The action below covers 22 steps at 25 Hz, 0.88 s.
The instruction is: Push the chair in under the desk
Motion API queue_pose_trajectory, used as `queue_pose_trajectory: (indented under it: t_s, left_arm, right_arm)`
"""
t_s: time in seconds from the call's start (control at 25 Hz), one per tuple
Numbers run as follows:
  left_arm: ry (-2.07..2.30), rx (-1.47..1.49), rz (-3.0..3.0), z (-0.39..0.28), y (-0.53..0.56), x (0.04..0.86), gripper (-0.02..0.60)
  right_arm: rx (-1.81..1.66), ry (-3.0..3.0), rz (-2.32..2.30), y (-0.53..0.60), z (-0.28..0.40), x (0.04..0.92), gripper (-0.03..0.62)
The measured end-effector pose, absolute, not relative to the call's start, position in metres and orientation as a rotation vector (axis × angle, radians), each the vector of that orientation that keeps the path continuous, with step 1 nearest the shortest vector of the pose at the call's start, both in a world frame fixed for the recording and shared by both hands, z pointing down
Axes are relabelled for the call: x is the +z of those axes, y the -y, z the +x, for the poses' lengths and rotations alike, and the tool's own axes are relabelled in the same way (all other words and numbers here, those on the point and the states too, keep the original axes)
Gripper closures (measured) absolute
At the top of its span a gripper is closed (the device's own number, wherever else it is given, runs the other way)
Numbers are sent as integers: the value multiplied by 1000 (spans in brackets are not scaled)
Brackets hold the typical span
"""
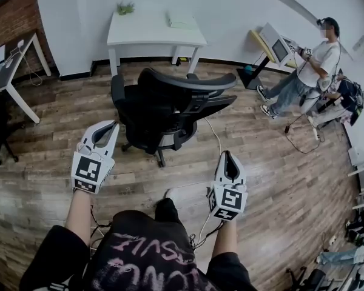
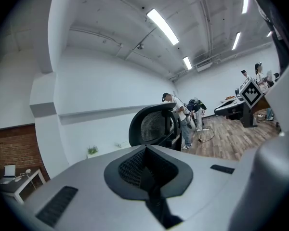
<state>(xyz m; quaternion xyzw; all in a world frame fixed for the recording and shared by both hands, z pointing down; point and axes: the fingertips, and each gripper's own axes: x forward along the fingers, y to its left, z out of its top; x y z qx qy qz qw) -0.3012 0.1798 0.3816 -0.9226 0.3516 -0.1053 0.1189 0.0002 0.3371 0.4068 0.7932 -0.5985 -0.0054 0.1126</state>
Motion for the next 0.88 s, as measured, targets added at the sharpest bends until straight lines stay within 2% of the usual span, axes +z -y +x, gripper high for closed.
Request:
queue_pose_trajectory:
  t_s: [0.88]
  left_arm:
    - [-1245, -584, -2581, -230, -71, 416, 566]
  right_arm:
    - [55, 1933, 2184, -187, 117, 438, 565]
